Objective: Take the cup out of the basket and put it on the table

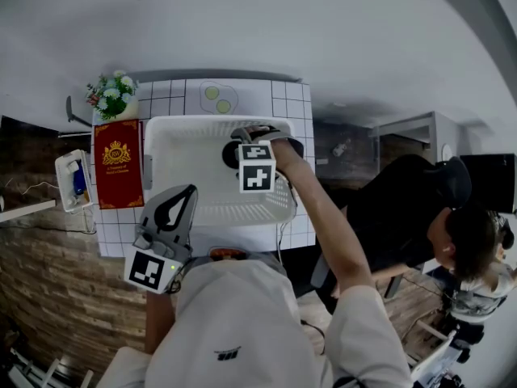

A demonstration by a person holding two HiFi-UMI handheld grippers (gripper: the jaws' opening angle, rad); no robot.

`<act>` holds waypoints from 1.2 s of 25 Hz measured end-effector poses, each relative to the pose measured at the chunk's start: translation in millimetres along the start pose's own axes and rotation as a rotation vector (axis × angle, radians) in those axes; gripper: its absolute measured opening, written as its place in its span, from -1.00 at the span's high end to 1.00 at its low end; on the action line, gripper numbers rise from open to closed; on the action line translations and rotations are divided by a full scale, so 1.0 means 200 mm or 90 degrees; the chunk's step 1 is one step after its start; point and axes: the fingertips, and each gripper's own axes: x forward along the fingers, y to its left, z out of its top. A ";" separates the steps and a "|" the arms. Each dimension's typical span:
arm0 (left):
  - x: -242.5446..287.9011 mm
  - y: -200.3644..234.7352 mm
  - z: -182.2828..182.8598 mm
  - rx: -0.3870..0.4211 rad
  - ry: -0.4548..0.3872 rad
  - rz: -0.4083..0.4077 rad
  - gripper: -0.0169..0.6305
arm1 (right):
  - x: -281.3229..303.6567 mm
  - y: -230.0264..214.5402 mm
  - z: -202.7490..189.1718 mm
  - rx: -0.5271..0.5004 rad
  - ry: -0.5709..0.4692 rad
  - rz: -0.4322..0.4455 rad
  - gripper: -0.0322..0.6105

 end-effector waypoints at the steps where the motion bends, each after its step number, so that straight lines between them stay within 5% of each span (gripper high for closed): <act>1: 0.00 0.00 0.00 -0.001 0.001 0.001 0.91 | 0.02 0.00 -0.01 -0.003 0.008 0.004 -0.39; 14: -0.01 0.01 0.00 0.001 0.000 0.010 0.91 | 0.16 0.00 -0.05 -0.009 0.065 0.022 -0.36; 30: 0.00 -0.01 0.00 0.005 0.004 0.008 0.91 | 0.11 0.01 -0.03 -0.013 0.048 0.024 -0.30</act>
